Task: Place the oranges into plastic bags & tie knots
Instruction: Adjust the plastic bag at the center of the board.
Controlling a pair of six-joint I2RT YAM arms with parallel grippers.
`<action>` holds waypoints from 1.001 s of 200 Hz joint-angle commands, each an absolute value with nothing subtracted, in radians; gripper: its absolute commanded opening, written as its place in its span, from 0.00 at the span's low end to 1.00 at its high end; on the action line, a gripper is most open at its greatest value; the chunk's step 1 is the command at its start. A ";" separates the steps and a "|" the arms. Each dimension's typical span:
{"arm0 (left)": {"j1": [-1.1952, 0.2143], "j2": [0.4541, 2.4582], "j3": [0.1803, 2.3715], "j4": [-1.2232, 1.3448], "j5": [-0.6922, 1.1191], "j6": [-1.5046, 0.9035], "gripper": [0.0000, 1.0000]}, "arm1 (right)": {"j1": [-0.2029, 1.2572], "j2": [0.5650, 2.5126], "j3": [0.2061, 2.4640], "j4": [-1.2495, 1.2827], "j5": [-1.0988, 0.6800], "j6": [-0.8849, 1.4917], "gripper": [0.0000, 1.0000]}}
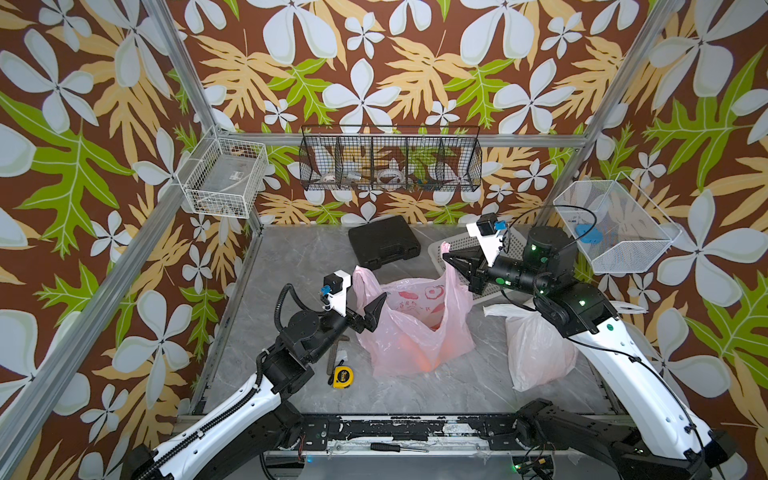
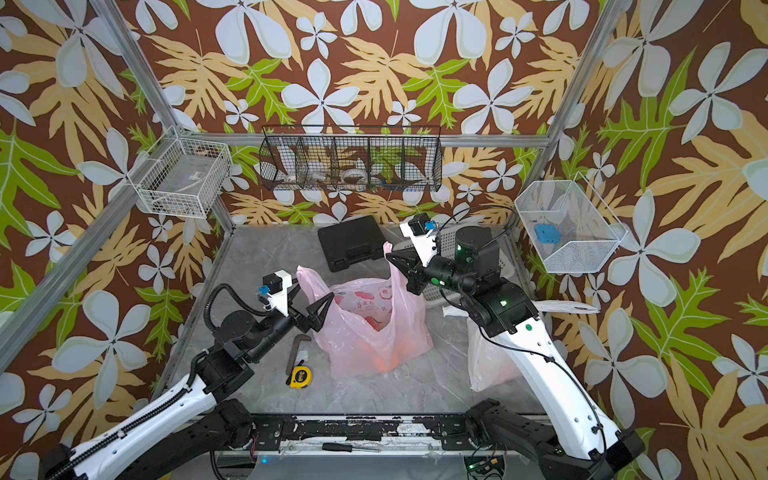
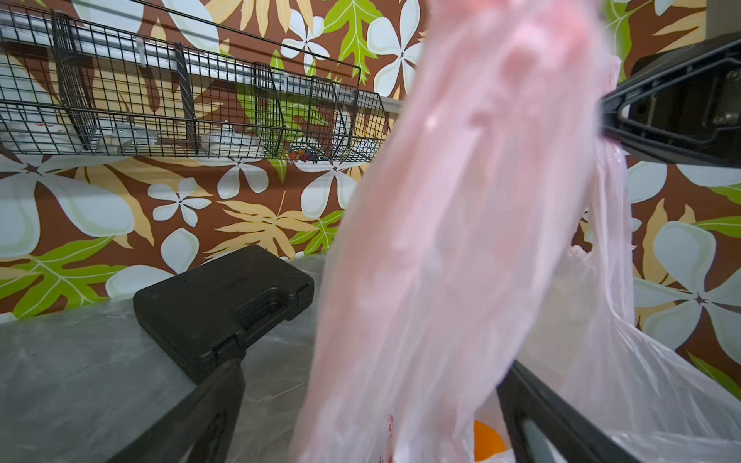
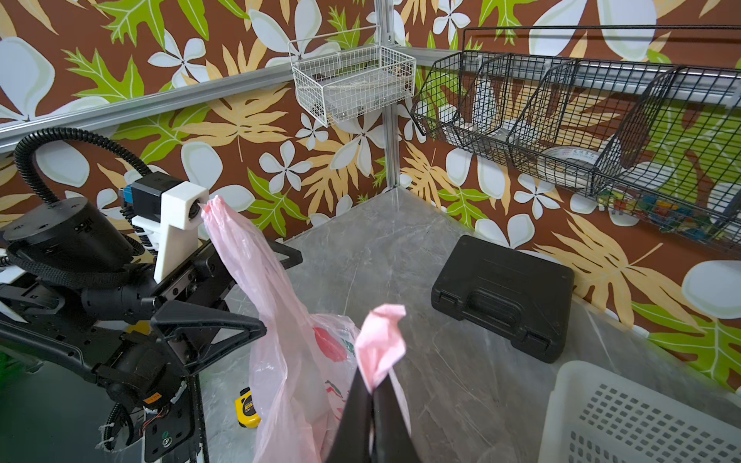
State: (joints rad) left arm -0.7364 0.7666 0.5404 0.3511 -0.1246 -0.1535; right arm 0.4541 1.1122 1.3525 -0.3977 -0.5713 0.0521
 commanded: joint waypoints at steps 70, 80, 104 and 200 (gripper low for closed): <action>-0.930 0.837 0.539 0.388 -0.574 -0.152 0.92 | 0.454 1.114 1.351 -0.402 -0.577 0.061 0.00; -0.938 0.846 0.538 0.399 -0.571 -0.146 0.88 | 0.454 1.112 1.351 -0.402 -0.573 0.061 0.00; -0.955 0.844 0.526 0.414 -0.577 -0.147 0.73 | 0.455 1.108 1.351 -0.405 -0.554 0.061 0.00; -0.856 0.811 0.611 0.339 -0.105 -0.045 0.00 | 0.454 1.096 1.396 -0.506 -0.473 -0.047 0.00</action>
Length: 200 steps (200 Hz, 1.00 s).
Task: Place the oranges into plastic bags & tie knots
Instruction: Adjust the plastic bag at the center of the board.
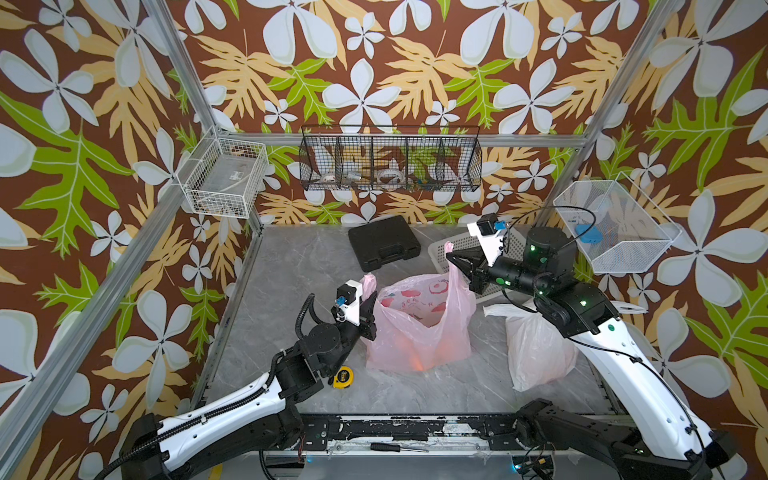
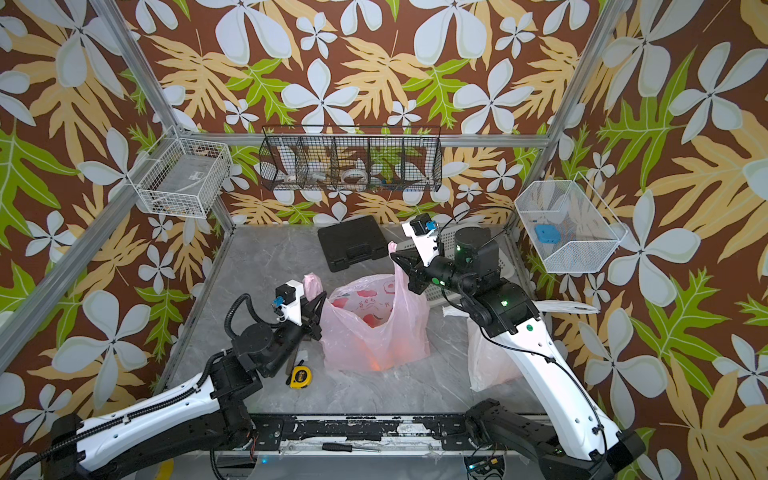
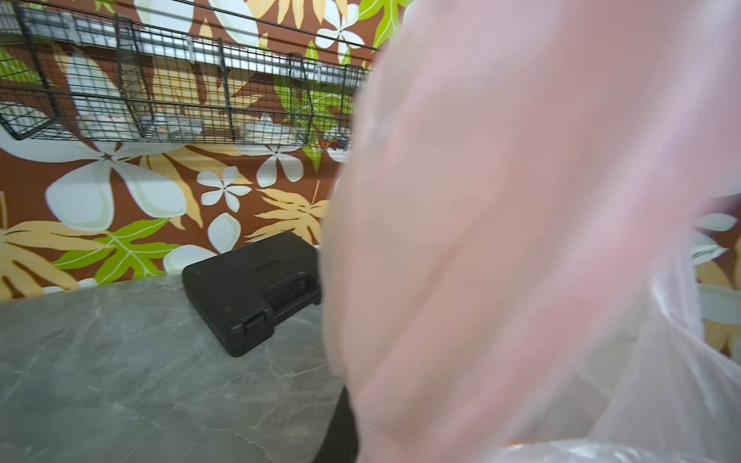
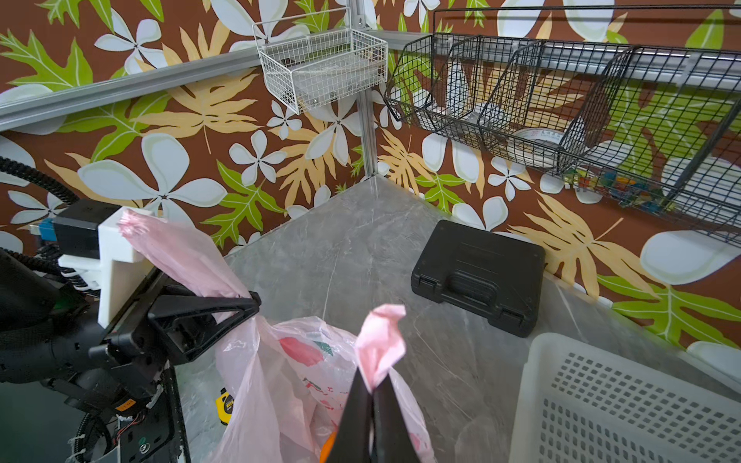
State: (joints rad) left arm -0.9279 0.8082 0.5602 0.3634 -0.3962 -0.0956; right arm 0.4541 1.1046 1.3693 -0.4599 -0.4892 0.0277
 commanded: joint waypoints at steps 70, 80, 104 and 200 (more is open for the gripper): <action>-0.649 1.072 0.967 -0.142 0.735 0.326 0.00 | 0.461 1.150 1.469 -0.597 -0.713 -0.193 0.00; -0.649 1.115 1.011 -0.247 0.757 0.417 0.00 | 0.480 1.172 1.491 -0.618 -0.710 -0.221 0.00; -0.645 1.175 1.065 -0.342 0.729 0.490 0.00 | 0.578 1.249 1.575 -0.704 -0.630 -0.317 0.00; -0.598 1.260 1.149 -0.512 0.796 0.610 0.00 | 0.594 1.351 1.553 -0.578 -0.667 -0.251 0.53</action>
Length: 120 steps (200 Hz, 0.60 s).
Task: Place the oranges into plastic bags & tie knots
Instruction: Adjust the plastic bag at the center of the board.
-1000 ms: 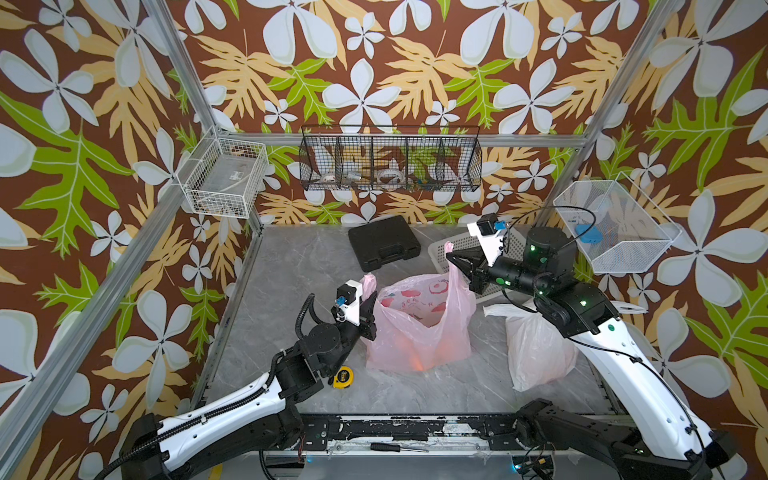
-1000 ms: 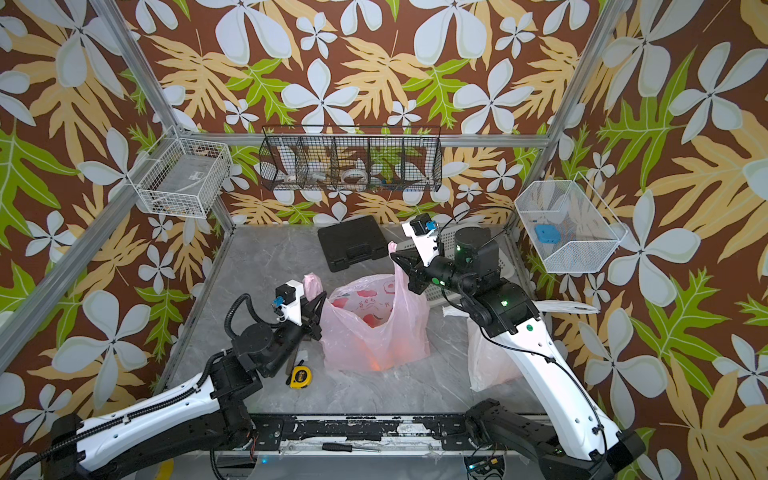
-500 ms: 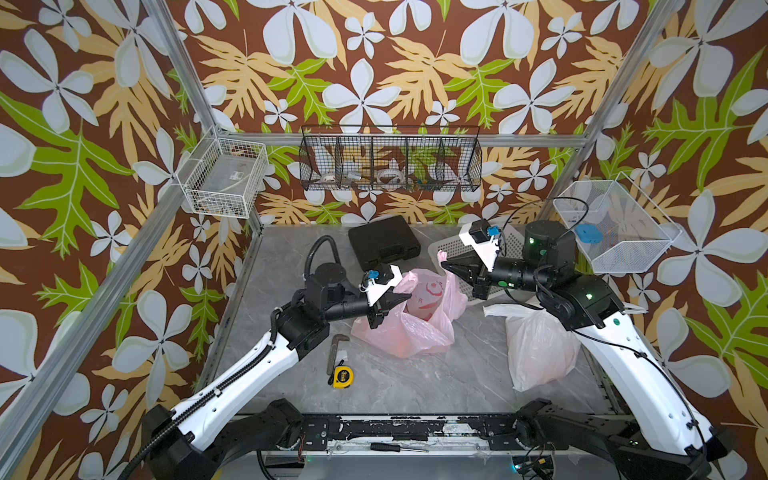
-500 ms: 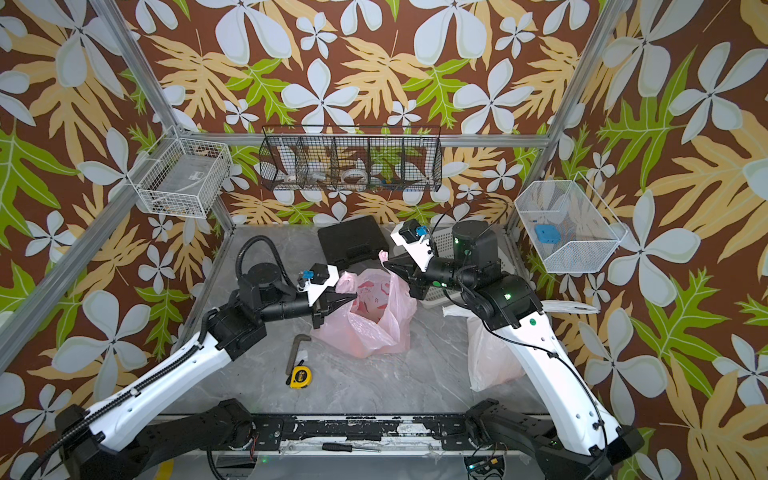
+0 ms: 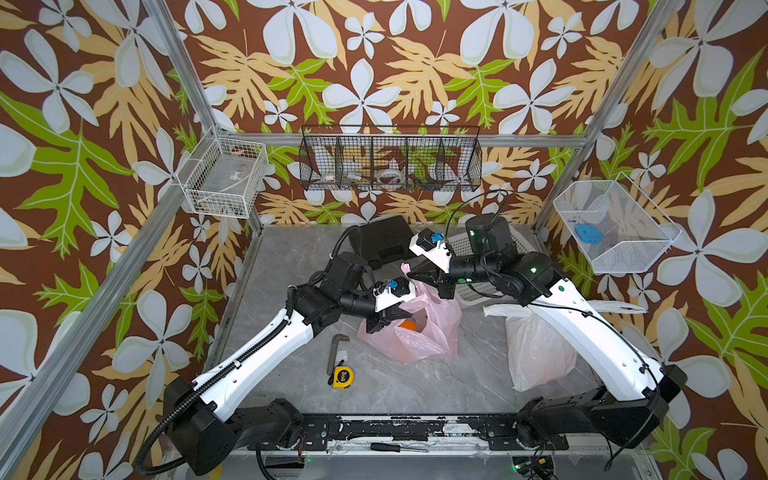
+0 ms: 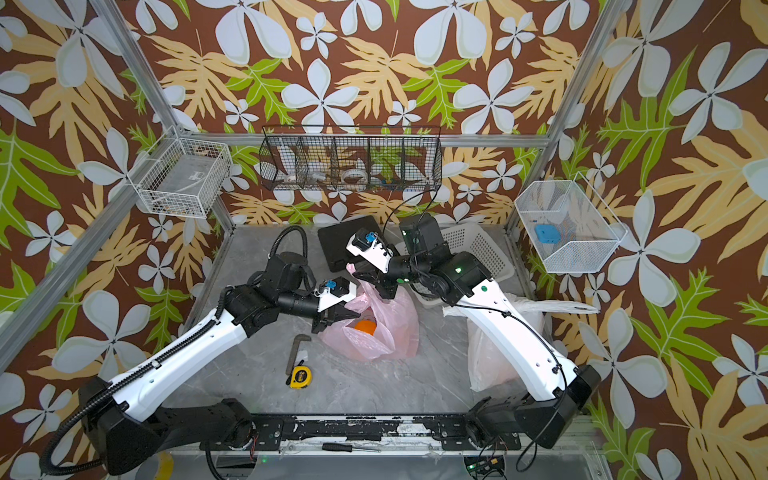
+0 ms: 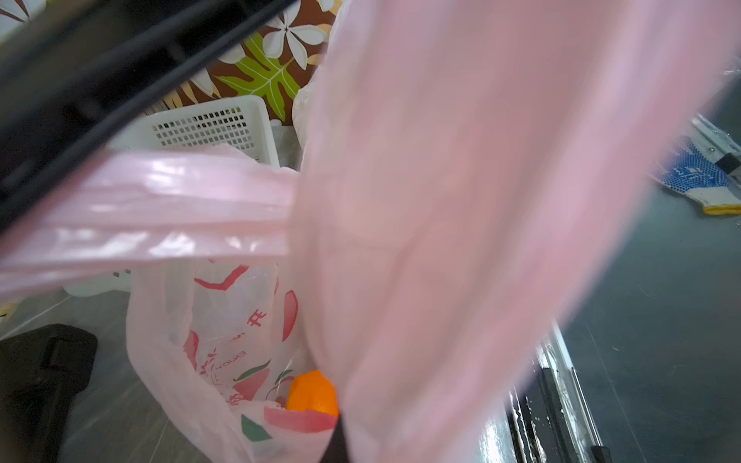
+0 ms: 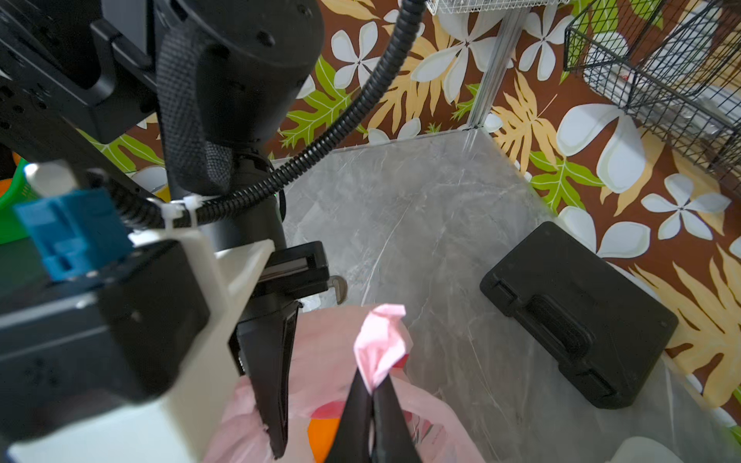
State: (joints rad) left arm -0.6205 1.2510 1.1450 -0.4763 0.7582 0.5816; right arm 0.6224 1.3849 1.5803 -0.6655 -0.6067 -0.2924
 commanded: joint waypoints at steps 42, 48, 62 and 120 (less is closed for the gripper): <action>-0.586 1.279 1.180 -0.535 0.809 0.629 0.00 | 0.484 1.232 1.439 -0.481 -0.751 -0.184 0.76; -0.585 1.278 1.181 -0.538 0.810 0.629 0.00 | 0.481 1.215 1.428 -0.480 -0.747 -0.185 0.77; -0.584 1.274 1.183 -0.543 0.811 0.629 0.00 | 0.479 1.179 1.412 -0.483 -0.735 -0.185 0.79; -0.585 1.259 1.175 -0.543 0.802 0.627 0.00 | 0.348 1.033 1.224 -0.344 -0.790 -0.088 0.93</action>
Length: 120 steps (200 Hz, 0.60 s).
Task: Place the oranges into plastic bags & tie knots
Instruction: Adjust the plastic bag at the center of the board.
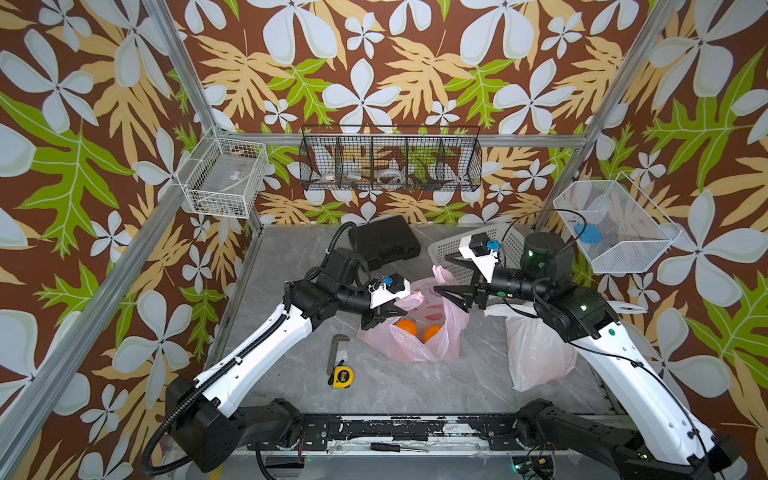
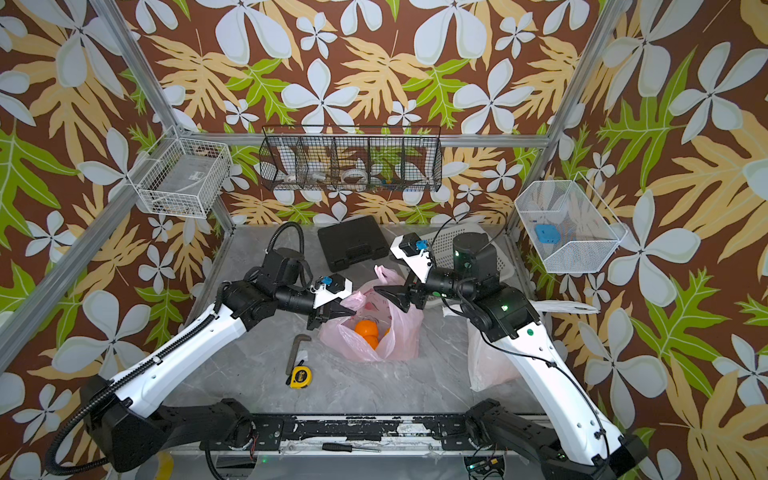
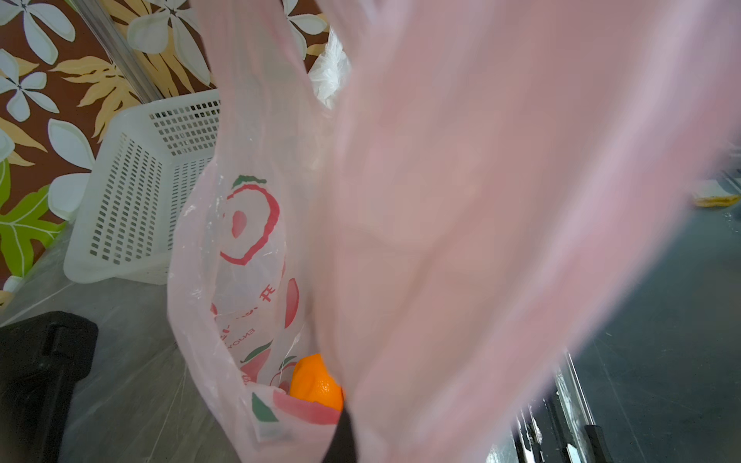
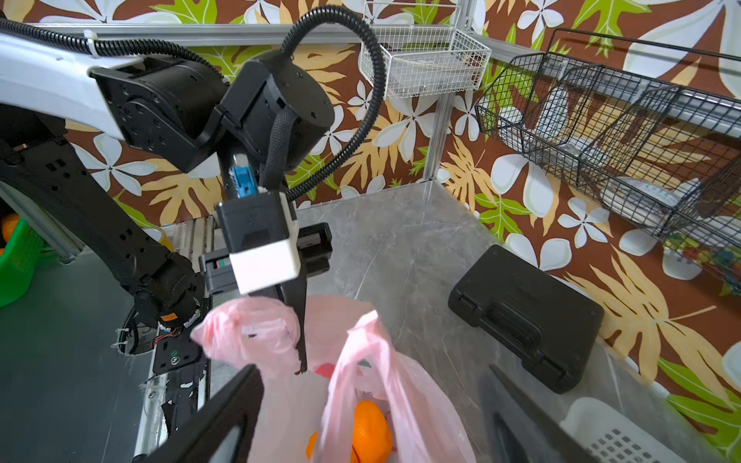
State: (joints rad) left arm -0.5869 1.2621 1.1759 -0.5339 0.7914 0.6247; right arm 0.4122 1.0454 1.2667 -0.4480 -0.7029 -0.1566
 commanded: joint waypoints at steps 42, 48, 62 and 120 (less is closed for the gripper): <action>-0.584 1.264 1.181 -0.547 0.798 0.628 0.00 | 0.341 1.055 1.182 -0.373 -0.919 -0.168 1.00; -0.583 1.264 1.180 -0.547 0.795 0.627 0.00 | 0.343 1.058 1.178 -0.391 -0.923 -0.192 1.00; -0.582 1.266 1.181 -0.549 0.793 0.630 0.00 | 0.337 1.058 1.155 -0.401 -0.915 -0.219 1.00; -0.568 1.264 1.187 -0.557 0.803 0.636 0.00 | 0.325 0.997 0.989 -0.327 -0.960 -0.194 1.00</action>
